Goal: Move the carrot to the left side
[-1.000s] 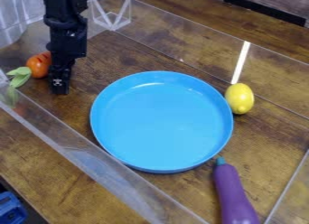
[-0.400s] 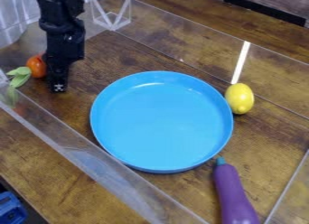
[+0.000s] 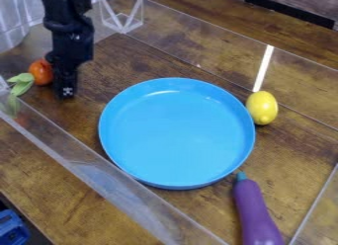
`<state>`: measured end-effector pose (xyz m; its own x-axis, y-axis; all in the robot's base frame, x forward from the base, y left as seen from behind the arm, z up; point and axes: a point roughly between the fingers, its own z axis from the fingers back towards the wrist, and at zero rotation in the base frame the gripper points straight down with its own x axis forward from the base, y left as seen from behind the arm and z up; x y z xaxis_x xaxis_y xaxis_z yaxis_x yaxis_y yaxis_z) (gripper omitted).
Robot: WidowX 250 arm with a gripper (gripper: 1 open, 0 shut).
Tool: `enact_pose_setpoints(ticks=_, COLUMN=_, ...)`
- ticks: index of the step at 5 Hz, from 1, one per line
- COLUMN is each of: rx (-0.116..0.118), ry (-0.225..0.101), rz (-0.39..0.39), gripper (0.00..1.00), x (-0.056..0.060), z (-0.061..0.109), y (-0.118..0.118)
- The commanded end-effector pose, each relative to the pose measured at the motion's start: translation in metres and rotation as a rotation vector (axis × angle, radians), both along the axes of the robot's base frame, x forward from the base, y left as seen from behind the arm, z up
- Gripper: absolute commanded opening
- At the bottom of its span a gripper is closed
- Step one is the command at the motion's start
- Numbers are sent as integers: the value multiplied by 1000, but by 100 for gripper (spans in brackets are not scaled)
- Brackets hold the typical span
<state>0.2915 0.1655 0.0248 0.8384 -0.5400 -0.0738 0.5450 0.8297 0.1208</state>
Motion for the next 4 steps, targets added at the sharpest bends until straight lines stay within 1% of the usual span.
enact_pose_setpoints(ticks=1, rx=20, ry=-75, rz=27, gripper=0, x=3, z=20, y=3)
enact_pose_setpoints(ticks=2, rx=17, ry=-96, rz=41, gripper=100, x=-2, z=22, y=-2)
enact_pose_setpoints(ticks=3, rx=14, ry=-110, rz=100, gripper=100, x=0, z=18, y=-6)
enact_pose_setpoints(ticks=4, rx=20, ry=-120, rz=149, gripper=0, x=3, z=15, y=-10)
